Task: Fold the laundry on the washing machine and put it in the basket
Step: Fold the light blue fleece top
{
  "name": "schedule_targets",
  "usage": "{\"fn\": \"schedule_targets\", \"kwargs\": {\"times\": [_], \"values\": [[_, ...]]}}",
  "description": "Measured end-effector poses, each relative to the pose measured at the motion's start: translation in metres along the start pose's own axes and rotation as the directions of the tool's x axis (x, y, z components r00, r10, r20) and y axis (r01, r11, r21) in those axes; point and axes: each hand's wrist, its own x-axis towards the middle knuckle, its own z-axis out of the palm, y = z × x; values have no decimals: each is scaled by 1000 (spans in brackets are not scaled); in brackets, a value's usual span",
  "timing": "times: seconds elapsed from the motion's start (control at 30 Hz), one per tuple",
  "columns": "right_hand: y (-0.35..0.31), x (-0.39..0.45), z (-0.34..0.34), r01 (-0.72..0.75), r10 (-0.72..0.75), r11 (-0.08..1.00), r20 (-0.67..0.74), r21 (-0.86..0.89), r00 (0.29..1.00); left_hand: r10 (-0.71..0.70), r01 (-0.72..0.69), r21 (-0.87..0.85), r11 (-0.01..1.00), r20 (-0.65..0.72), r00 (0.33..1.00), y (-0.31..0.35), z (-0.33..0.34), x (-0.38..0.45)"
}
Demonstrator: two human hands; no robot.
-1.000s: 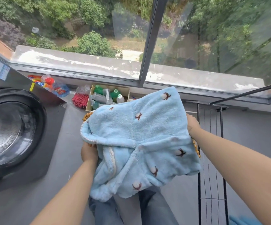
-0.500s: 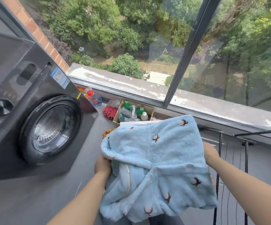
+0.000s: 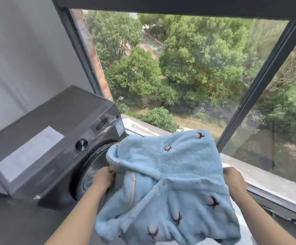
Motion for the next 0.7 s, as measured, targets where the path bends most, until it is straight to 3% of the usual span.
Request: {"fn": "schedule_targets", "kwargs": {"times": [0.13, 0.23, 0.37, 0.7], "values": [[-63, -7, -1, 98, -96, 995, -40, 35, 995, -15, 16, 33, 999, -26, 1000, -17, -72, 5], [-114, -14, 3, 155, -152, 987, -65, 46, 986, -33, 28, -87, 996, -63, 997, -40, -120, 15], [-188, -26, 21, 256, -243, 960, -120, 109, 962, -46, 33, -116, 993, -112, 993, -77, -184, 24], [-350, -41, 101, 402, -395, 909, -86, 110, 915, -180, 160, -154, 975, -129, 975, -191, -309, 64]]}}
